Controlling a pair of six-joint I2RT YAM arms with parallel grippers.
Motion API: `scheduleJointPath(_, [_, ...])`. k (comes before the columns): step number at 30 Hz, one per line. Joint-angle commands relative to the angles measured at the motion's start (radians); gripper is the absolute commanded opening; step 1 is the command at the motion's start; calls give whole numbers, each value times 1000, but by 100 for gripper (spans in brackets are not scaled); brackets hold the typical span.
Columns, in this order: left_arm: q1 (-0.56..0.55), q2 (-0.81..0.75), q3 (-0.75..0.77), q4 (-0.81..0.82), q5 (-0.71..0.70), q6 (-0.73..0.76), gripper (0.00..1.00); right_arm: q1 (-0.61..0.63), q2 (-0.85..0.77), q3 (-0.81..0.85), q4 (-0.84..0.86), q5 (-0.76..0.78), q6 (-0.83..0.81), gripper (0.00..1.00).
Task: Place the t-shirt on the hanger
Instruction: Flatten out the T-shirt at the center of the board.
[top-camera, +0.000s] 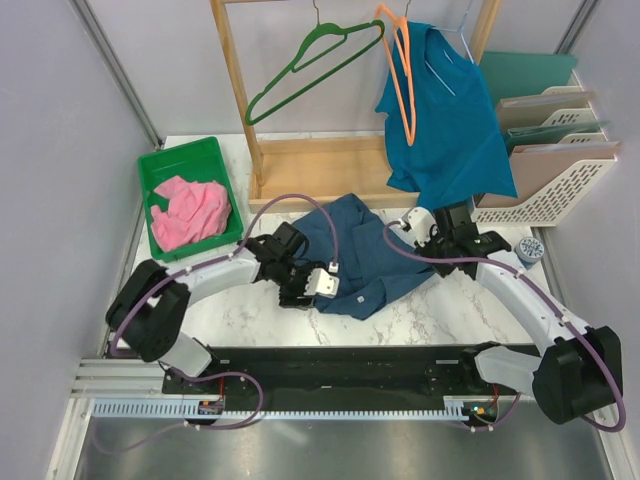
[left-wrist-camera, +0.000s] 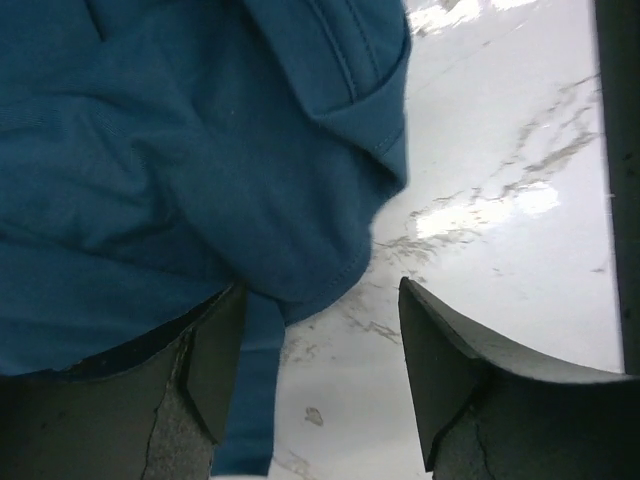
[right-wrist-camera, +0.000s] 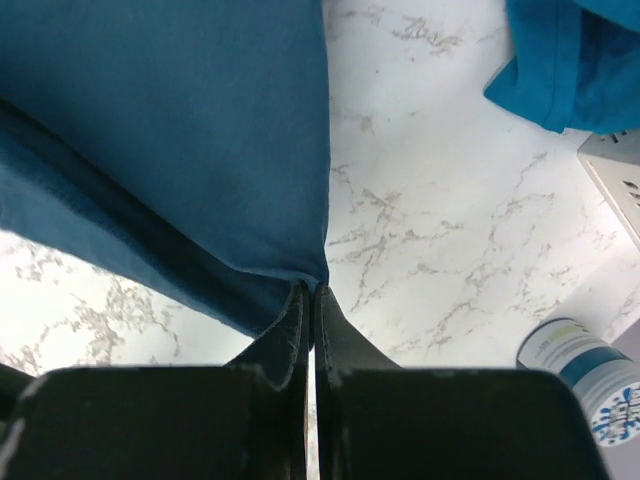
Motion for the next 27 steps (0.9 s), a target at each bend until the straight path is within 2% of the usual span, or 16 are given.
scheduleJointPath(1, [-5, 122, 46, 108, -139, 119, 68, -13, -22, 48, -53, 30, -123, 0])
scheduleJointPath(3, [-2, 115, 32, 114, -150, 152, 62, -15, -28, 62, -55, 14, -123, 0])
scheduleJointPath(5, [-4, 90, 3, 124, -159, 168, 36, -21, -27, 80, -58, 11, -123, 0])
scheduleJointPath(7, [11, 38, 5, 110, -171, 105, 9, -32, -39, 89, -63, -16, -126, 0])
scheduleJointPath(8, [27, 6, 23, 79, -148, 94, 4, -40, -43, 109, -69, -27, -142, 0])
scheduleJointPath(9, [48, -32, 43, -20, -121, 74, 2, -58, -63, 120, -102, -68, -156, 0])
scheduleJointPath(11, [129, -155, 145, -178, 8, 48, 2, -69, -92, 141, -131, -81, -175, 0])
scheduleJointPath(12, [160, -186, 188, -359, 48, 39, 2, -72, -114, 146, -171, -85, -207, 0])
scheduleJointPath(13, [209, -201, 274, -446, 98, 48, 2, -72, -122, 148, -181, -85, -217, 0])
scheduleJointPath(15, [245, -203, 327, -638, 105, 68, 2, -72, -126, 134, -187, -119, -229, 0])
scheduleJointPath(16, [283, -189, 350, -672, 108, 75, 2, -72, -117, 125, -181, -139, -229, 0])
scheduleJointPath(20, [337, -44, 313, -630, 41, 47, 2, -69, 14, 106, -80, -239, -176, 0])
scheduleJointPath(22, [355, 7, 282, -509, -16, -25, 2, -69, 122, 126, -79, -291, -179, 0])
scheduleJointPath(24, [384, 87, 285, -457, -21, -74, 2, -70, 192, 135, -79, -321, -212, 0])
scheduleJointPath(26, [401, 144, 328, -441, 5, -102, 8, -73, 220, 132, -81, -349, -268, 15])
scheduleJointPath(27, [413, 170, 340, -447, 16, -96, 21, -82, 236, 138, -92, -358, -283, 29])
